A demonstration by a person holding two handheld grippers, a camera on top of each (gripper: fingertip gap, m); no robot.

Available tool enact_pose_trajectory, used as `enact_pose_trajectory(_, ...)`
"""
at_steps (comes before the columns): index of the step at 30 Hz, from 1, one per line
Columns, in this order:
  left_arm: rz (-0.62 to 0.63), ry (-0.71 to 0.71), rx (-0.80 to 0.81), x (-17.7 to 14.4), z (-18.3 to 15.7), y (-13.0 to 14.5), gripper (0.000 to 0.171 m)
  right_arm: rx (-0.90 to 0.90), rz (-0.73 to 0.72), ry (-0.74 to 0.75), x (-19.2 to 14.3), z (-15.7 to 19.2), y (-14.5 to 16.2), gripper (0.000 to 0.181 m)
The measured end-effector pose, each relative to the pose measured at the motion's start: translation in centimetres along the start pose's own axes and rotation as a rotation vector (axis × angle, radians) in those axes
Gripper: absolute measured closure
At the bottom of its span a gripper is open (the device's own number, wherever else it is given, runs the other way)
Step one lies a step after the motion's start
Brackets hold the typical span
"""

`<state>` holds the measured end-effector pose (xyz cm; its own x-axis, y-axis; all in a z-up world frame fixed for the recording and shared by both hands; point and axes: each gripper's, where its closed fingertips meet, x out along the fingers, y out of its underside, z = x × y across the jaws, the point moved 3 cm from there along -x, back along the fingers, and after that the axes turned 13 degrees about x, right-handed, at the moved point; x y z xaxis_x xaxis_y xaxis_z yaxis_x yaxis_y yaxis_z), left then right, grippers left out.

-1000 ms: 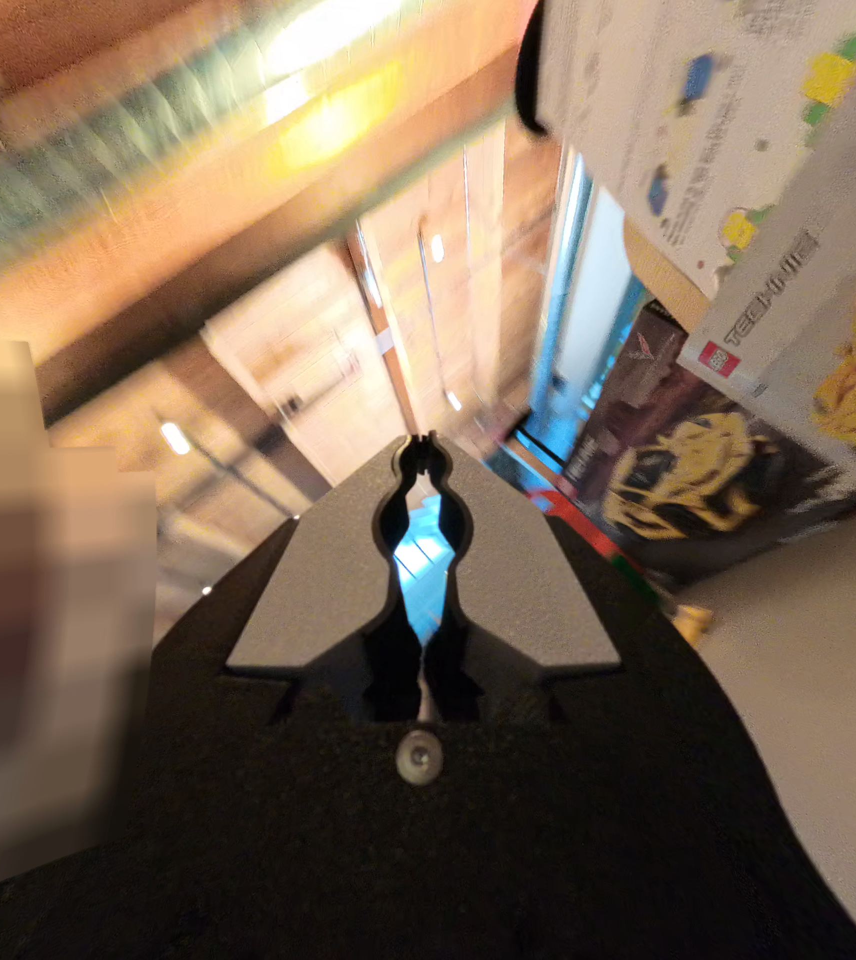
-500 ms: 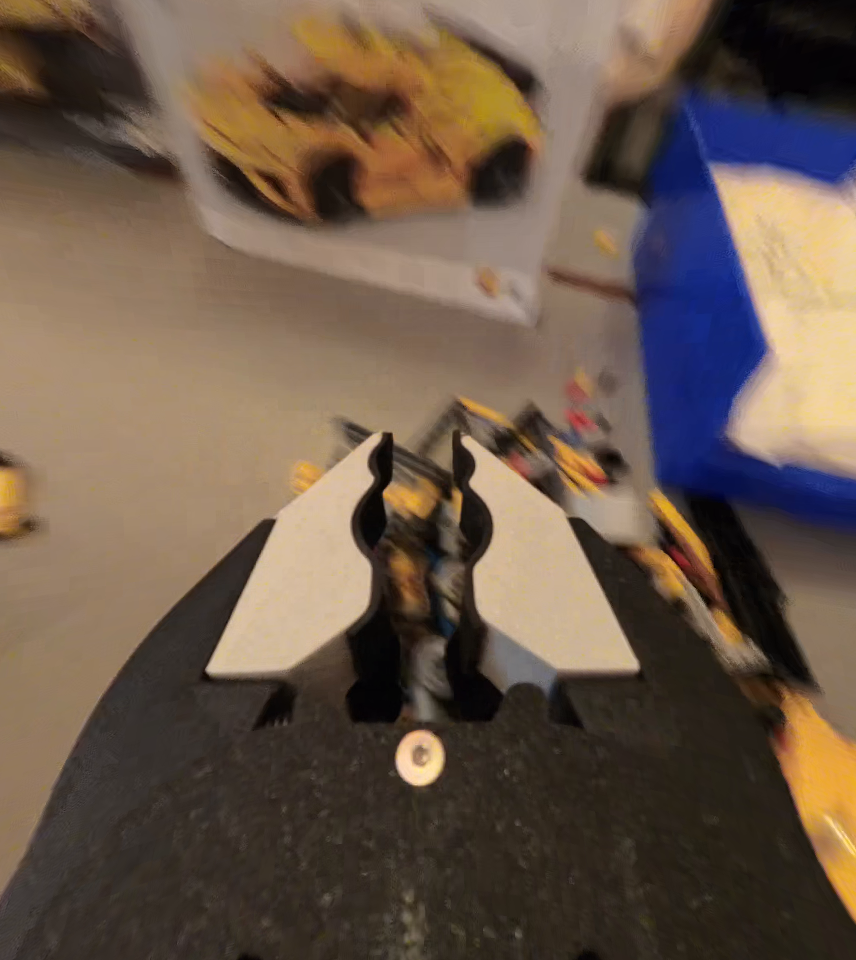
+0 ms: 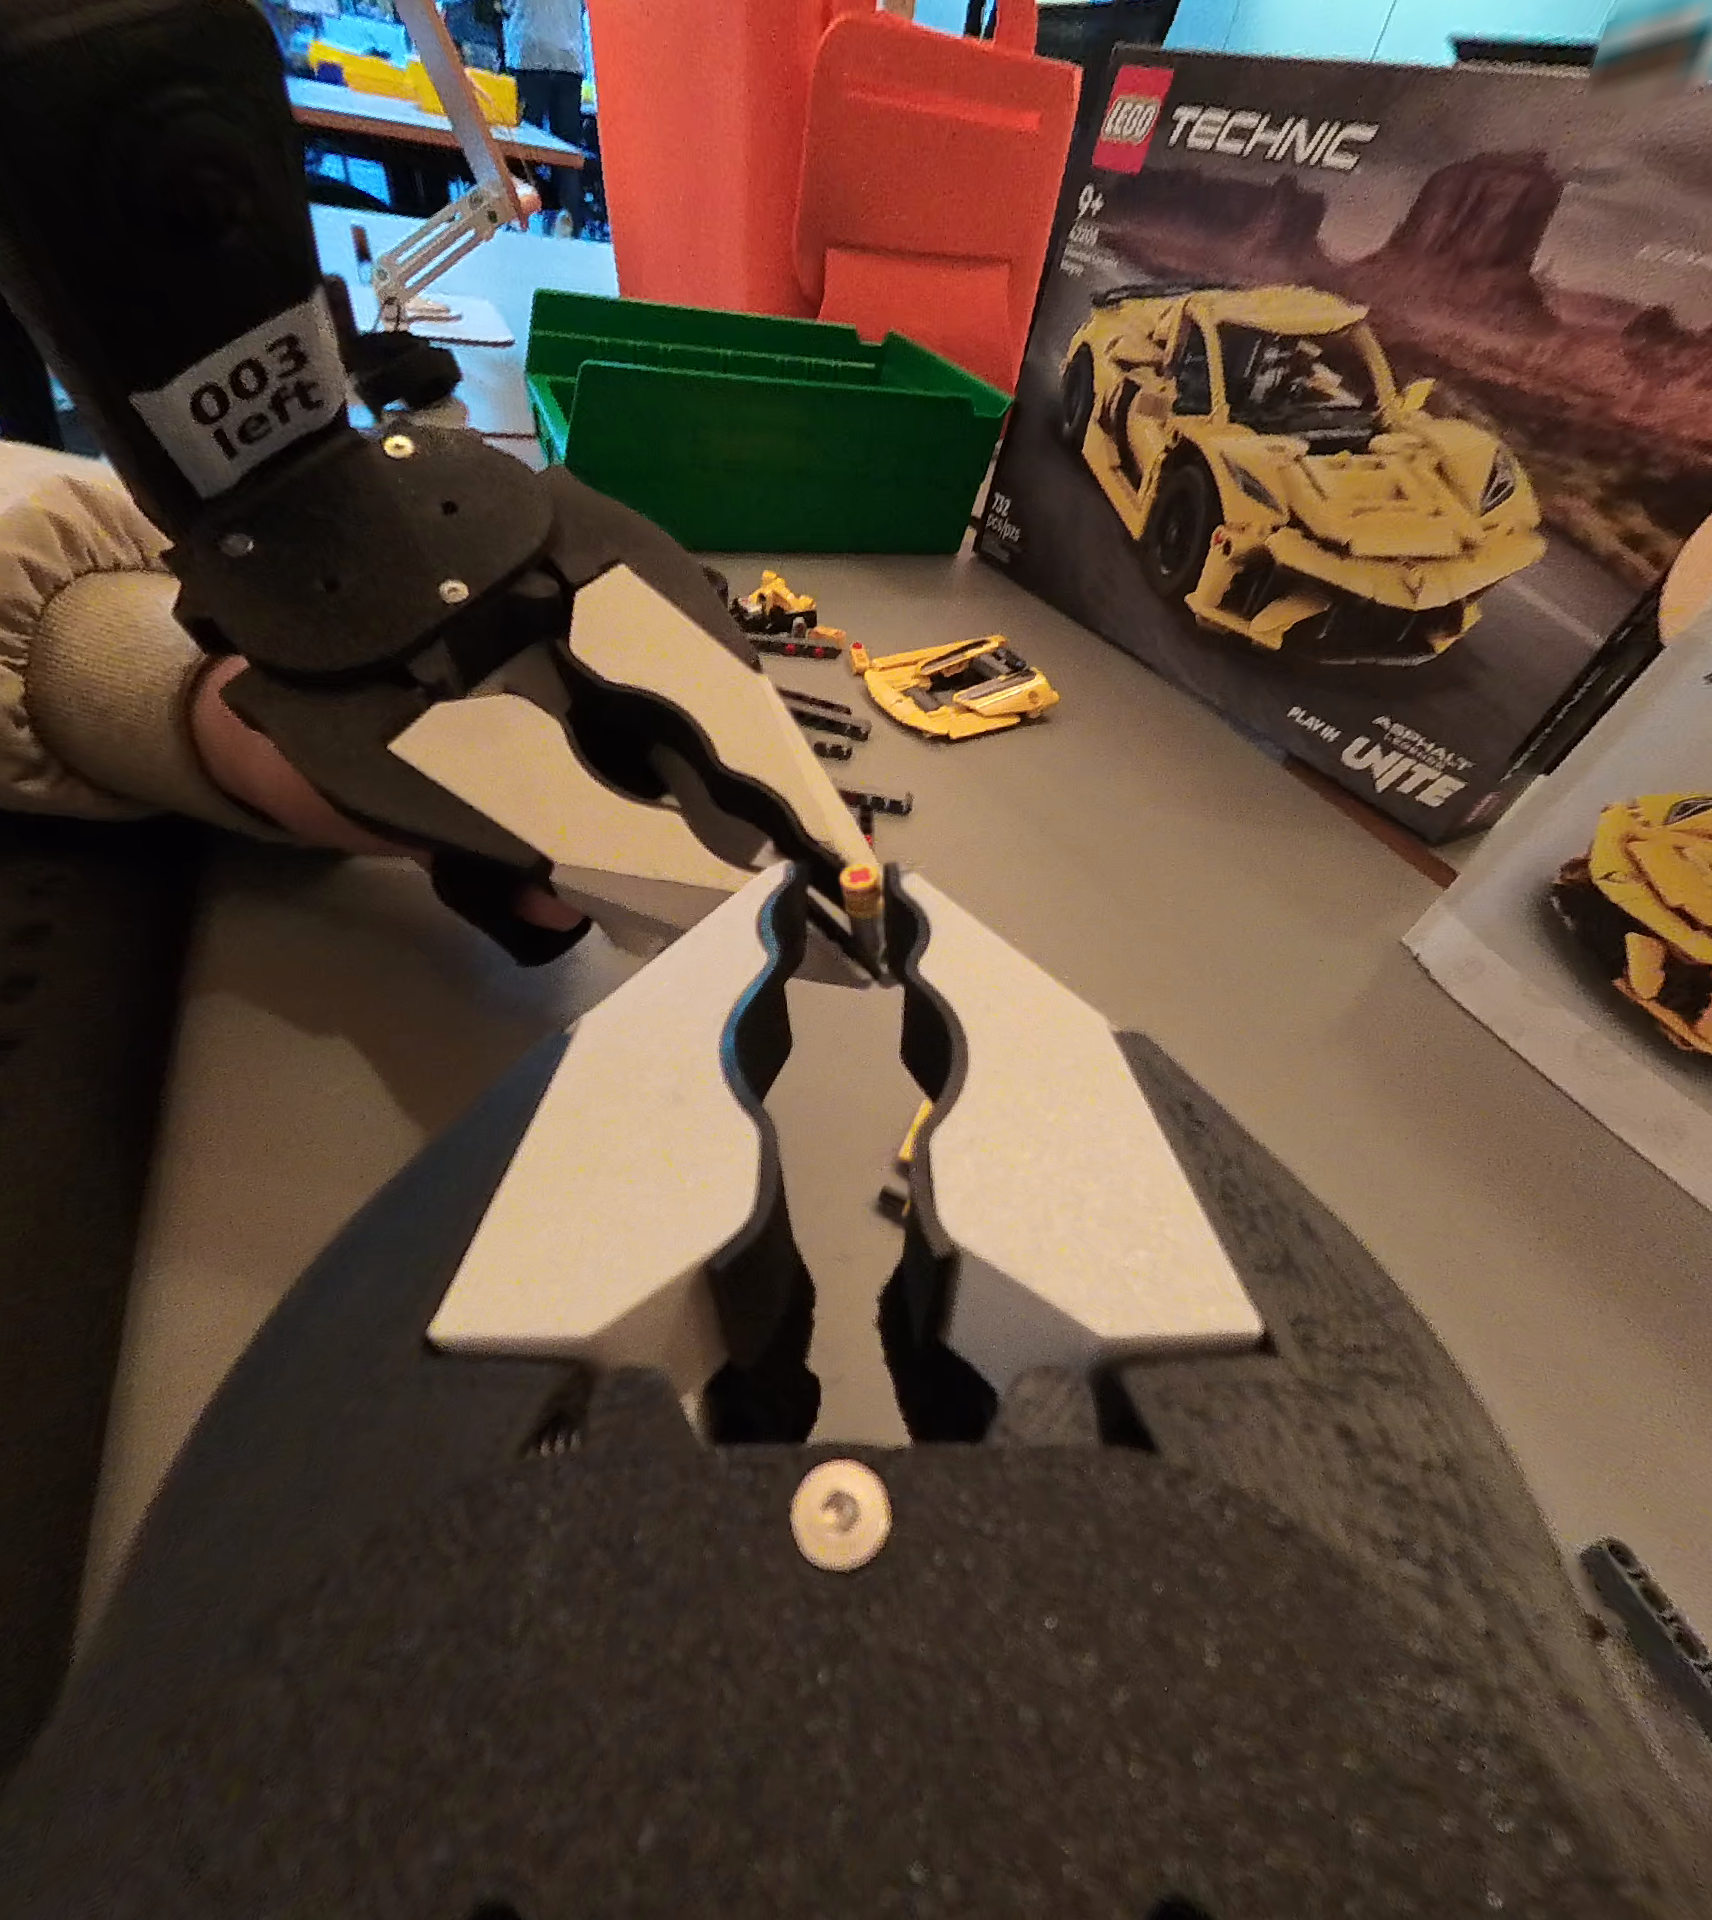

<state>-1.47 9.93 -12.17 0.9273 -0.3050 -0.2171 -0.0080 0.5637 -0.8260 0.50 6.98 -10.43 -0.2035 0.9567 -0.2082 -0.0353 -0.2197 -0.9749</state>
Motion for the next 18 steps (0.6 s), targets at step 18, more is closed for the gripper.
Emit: enact_pose_trajectory(18,0.015,-0.055,0.130,-0.2,0.0,-1.0,0.163,-0.015,-0.008,0.042,-0.4,0.0,-0.8,0.176)
